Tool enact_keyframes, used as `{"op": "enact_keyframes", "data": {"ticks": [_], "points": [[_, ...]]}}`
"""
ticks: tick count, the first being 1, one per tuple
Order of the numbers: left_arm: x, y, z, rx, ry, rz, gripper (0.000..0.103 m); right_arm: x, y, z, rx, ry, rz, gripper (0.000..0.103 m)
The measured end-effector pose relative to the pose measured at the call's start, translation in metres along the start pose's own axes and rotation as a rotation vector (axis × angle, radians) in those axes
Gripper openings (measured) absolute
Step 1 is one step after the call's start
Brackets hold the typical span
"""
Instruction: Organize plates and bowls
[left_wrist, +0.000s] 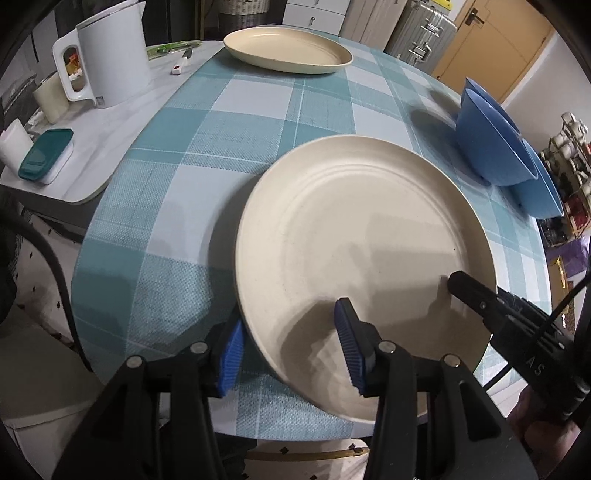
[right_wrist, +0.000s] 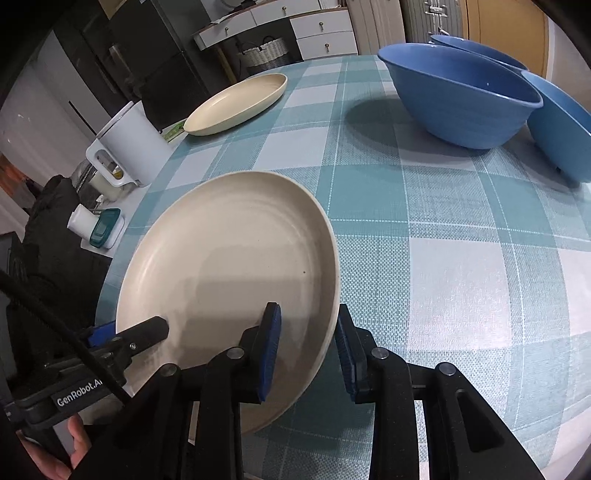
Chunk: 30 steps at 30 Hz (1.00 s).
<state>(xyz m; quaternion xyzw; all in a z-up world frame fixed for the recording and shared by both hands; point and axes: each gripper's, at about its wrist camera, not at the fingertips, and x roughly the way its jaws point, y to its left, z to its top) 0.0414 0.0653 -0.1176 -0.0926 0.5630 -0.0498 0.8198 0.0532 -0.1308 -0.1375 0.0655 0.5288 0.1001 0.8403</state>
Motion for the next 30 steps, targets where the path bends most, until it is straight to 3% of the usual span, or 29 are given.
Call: {"op": "enact_keyframes", "data": {"ticks": [13, 15, 18, 20, 24, 27, 29, 30], "points": [[0.004, 0.010, 0.017, -0.055, -0.013, -0.027, 0.048, 0.009, 0.001, 0.012, -0.033, 0.012, 0.004, 0.031], [0.002, 0.013, 0.017, -0.077, -0.026, -0.023, 0.048, 0.007, -0.001, 0.011, -0.011, 0.015, 0.015, 0.045], [-0.007, 0.022, 0.015, -0.120, -0.069, -0.018, 0.050, -0.010, -0.009, 0.006, 0.022, -0.059, 0.026, 0.050], [-0.017, 0.030, 0.015, -0.165, -0.109, -0.058, 0.050, -0.024, -0.007, 0.003, -0.015, -0.117, 0.011, 0.052], [-0.041, 0.037, 0.015, -0.206, -0.226, -0.102, 0.052, -0.054, 0.000, -0.003, -0.078, -0.256, -0.041, 0.074], [-0.059, 0.033, 0.014, -0.186, -0.317, -0.081, 0.054, -0.077, 0.004, -0.005, -0.090, -0.362, -0.010, 0.081], [-0.070, 0.029, 0.015, -0.152, -0.373, -0.065, 0.060, -0.087, 0.008, -0.005, -0.098, -0.417, 0.000, 0.089], [-0.074, 0.027, 0.015, -0.140, -0.394, -0.052, 0.073, -0.090, 0.010, -0.005, -0.103, -0.432, 0.004, 0.089]]}}
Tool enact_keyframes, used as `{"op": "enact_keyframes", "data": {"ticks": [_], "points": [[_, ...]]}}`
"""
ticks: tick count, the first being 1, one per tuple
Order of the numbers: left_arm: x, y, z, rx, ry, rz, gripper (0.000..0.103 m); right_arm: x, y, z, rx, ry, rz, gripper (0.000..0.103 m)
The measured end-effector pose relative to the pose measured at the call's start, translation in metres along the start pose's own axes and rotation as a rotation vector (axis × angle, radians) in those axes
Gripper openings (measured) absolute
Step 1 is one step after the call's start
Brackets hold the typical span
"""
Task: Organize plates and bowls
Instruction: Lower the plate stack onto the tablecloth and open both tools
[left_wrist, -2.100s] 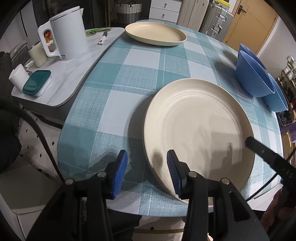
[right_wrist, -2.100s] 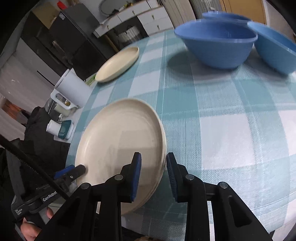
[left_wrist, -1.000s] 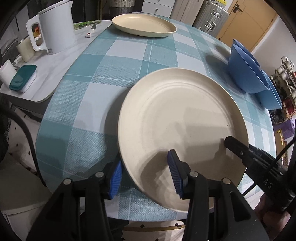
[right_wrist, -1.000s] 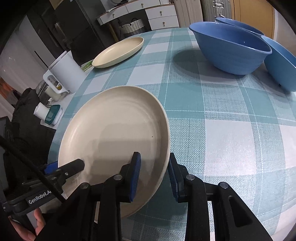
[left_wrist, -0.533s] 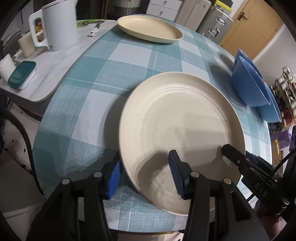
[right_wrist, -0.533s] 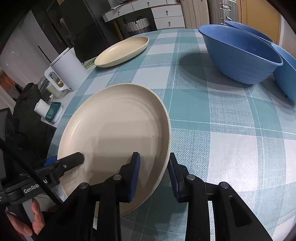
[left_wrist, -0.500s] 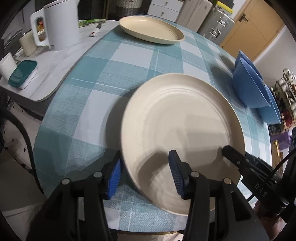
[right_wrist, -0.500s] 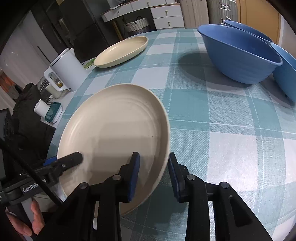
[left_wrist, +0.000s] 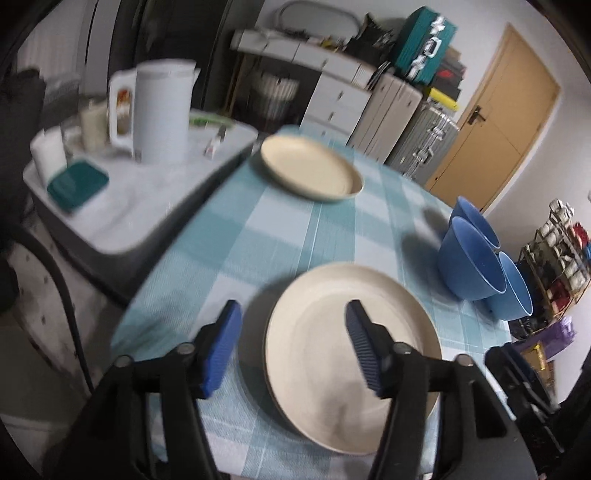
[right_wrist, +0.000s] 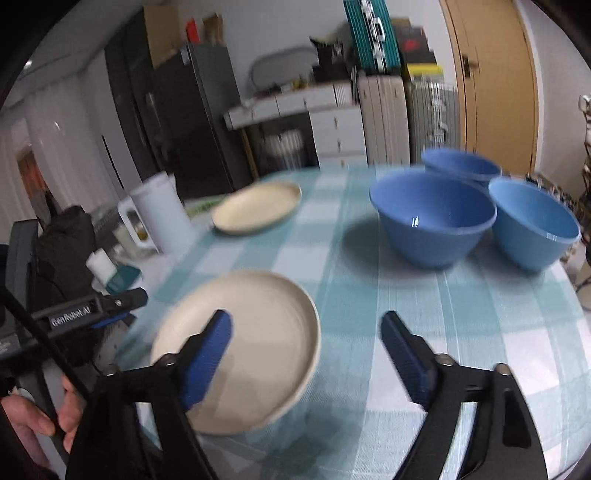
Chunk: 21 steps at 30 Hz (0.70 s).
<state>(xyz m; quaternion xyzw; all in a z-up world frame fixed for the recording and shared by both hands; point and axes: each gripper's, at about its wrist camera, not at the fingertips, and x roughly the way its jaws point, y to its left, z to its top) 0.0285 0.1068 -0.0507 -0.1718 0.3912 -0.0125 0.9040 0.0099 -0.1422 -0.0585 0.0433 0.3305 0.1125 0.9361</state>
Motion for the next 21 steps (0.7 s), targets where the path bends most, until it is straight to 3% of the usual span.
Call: {"op": "enact_keyframes", "data": {"ticks": [1, 3, 9, 15, 18, 21], "points": [[-0.004, -0.002, 0.001, 0.011, -0.031, 0.010, 0.091, -0.003, 0.003, 0.001, -0.007, -0.014, 0.007, 0.089], [-0.011, -0.004, 0.005, 0.019, -0.093, 0.016, 0.097, -0.004, 0.008, 0.003, -0.034, -0.026, 0.024, 0.090], [-0.027, -0.012, 0.015, 0.082, -0.211, 0.059, 0.098, 0.004, 0.027, 0.005, -0.153, -0.016, 0.002, 0.091], [-0.020, -0.016, 0.030, 0.119, -0.263, 0.112, 0.099, 0.008, 0.026, 0.014, -0.145, -0.030, 0.000, 0.091], [-0.013, -0.013, 0.045, 0.076, -0.243, 0.099, 0.099, 0.009, 0.021, 0.030, -0.109, -0.048, -0.024, 0.091], [-0.011, -0.009, 0.060, 0.019, -0.291, 0.071, 0.099, 0.014, 0.020, 0.051, -0.108, -0.050, -0.009, 0.091]]}}
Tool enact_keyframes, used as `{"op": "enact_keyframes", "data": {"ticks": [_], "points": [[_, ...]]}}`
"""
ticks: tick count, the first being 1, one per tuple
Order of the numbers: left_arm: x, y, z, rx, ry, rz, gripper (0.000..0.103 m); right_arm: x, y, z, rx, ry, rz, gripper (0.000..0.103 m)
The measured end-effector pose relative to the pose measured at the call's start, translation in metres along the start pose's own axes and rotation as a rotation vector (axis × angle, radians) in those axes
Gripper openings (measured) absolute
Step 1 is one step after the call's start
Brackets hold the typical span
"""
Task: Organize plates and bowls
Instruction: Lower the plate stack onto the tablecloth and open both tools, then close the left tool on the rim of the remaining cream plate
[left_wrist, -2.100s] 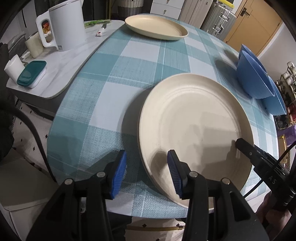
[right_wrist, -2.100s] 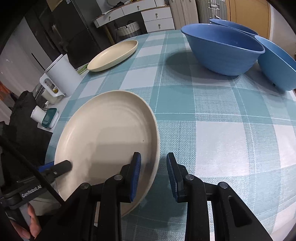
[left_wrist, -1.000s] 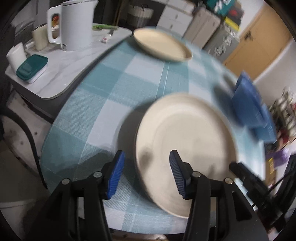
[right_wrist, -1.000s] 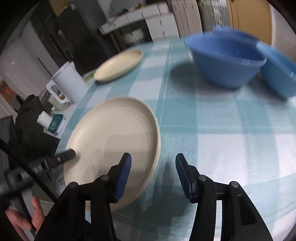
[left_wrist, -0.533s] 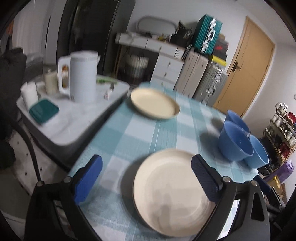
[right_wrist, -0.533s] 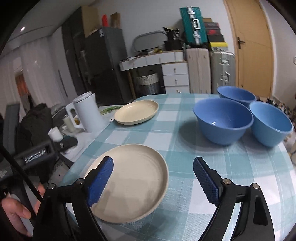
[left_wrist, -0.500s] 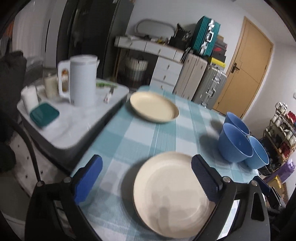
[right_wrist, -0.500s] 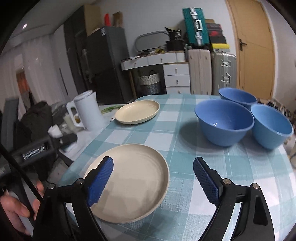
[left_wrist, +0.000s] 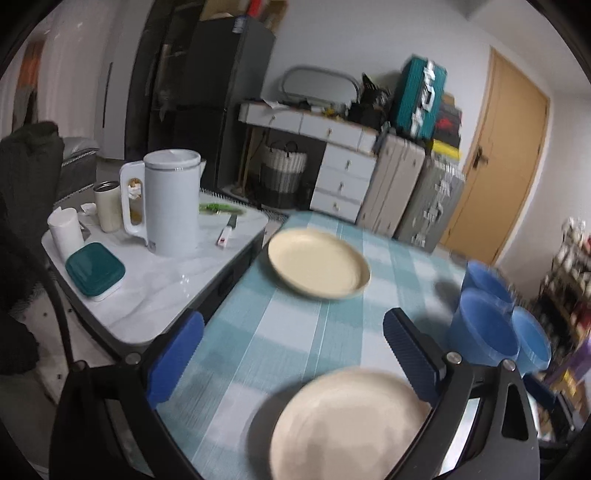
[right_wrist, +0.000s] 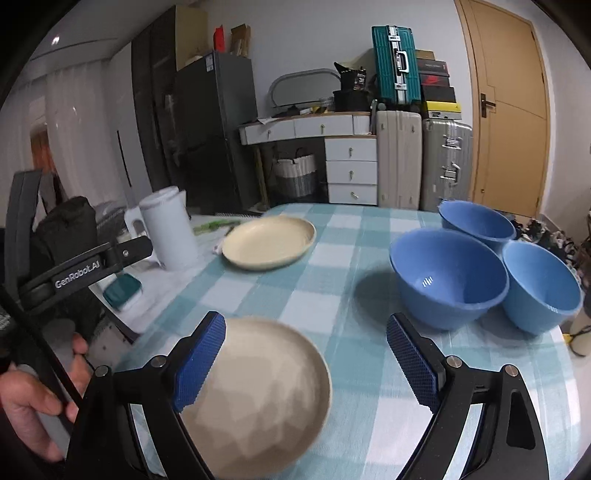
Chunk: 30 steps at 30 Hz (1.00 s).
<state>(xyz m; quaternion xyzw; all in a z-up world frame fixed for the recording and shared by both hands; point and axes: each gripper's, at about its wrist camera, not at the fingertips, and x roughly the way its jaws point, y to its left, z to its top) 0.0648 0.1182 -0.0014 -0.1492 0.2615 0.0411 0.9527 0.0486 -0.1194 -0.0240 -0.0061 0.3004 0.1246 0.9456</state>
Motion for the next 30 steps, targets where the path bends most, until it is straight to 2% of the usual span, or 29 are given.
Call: {"op": "enact_keyframes", "data": {"ticks": [7, 11, 15, 19, 24, 30], "points": [[0.032, 0.004, 0.039, -0.064, -0.021, 0.001, 0.099, 0.020, 0.017, 0.051, -0.093, 0.001, -0.014, 0.091], [0.064, 0.016, 0.051, -0.117, 0.022, -0.017, 0.099, 0.046, 0.028, 0.078, -0.127, 0.036, -0.034, 0.091], [0.111, 0.032, 0.063, -0.152, 0.130, -0.035, 0.099, 0.072, 0.035, 0.104, -0.151, 0.058, -0.044, 0.091], [0.151, 0.036, 0.070, -0.129, 0.193, -0.006, 0.099, 0.100, 0.040, 0.128, -0.168, 0.085, -0.055, 0.091], [0.209, 0.031, 0.063, -0.146, 0.342, -0.027, 0.097, 0.145, 0.038, 0.142, -0.158, 0.148, -0.062, 0.091], [0.247, 0.022, 0.050, -0.147, 0.396, 0.004, 0.096, 0.210, 0.029, 0.148, -0.097, 0.261, -0.096, 0.091]]}}
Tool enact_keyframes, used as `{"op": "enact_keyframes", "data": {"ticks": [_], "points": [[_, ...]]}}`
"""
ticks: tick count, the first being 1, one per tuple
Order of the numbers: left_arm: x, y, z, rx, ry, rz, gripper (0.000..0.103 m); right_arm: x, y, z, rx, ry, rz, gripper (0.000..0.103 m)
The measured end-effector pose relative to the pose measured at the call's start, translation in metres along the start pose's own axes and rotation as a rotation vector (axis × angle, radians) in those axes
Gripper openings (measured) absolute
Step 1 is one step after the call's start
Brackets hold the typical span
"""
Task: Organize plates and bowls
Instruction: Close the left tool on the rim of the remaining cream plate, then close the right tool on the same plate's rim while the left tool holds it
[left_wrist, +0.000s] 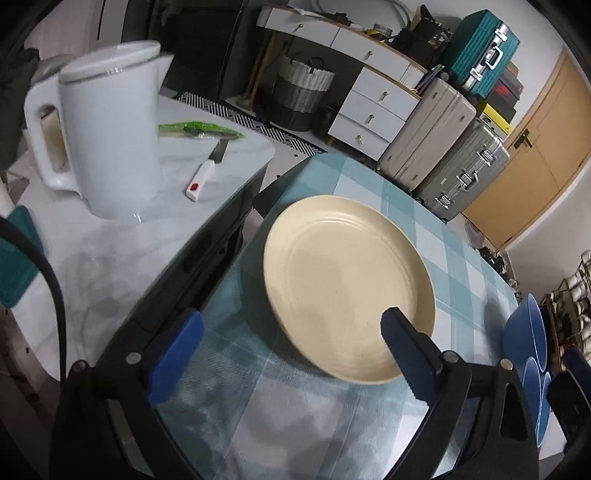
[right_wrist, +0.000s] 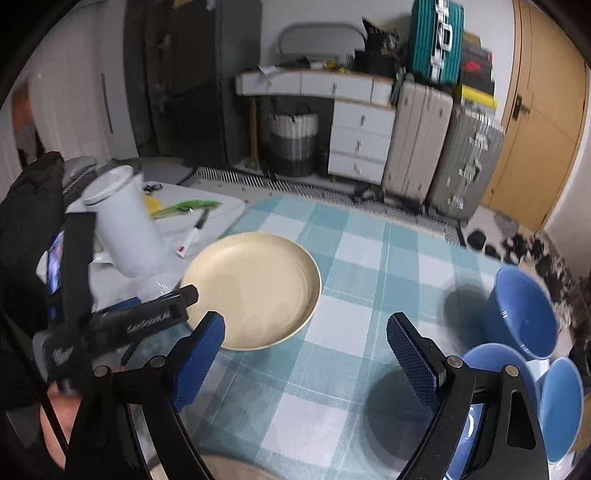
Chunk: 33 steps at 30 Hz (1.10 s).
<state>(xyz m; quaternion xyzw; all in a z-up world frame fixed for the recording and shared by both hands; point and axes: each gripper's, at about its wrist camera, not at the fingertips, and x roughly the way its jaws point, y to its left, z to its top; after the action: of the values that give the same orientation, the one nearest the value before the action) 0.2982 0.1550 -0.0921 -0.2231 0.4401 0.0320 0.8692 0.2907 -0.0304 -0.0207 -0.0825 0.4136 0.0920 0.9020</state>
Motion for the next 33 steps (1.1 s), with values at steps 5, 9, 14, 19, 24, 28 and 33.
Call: {"op": "enact_keyframes", "data": {"ticks": [5, 9, 14, 19, 24, 28, 33], "points": [[0.021, -0.005, -0.001, 0.022, 0.064, -0.001, 0.075, 0.046, -0.004, 0.015, 0.054, 0.076, 0.006, 0.091], [0.028, -0.004, -0.004, 0.027, 0.089, -0.011, 0.050, 0.068, -0.010, 0.021, 0.116, 0.107, 0.011, 0.091], [0.033, -0.001, -0.005, 0.027, 0.124, -0.054, 0.019, 0.090, -0.019, 0.022, 0.183, 0.156, 0.023, 0.091], [0.034, 0.003, -0.004, 0.012, 0.142, -0.081, 0.017, 0.104, -0.028, 0.022, 0.213, 0.174, 0.001, 0.091], [0.033, -0.001, -0.006, 0.040, 0.141, -0.056, 0.017, 0.116, -0.036, 0.021, 0.243, 0.202, -0.010, 0.091], [0.033, 0.002, -0.005, 0.043, 0.152, -0.064, 0.016, 0.124, -0.037, 0.024, 0.238, 0.199, -0.014, 0.085], [0.032, 0.004, -0.007, 0.077, 0.162, -0.065, 0.016, 0.140, -0.034, 0.029, 0.219, 0.237, -0.040, 0.067]]}}
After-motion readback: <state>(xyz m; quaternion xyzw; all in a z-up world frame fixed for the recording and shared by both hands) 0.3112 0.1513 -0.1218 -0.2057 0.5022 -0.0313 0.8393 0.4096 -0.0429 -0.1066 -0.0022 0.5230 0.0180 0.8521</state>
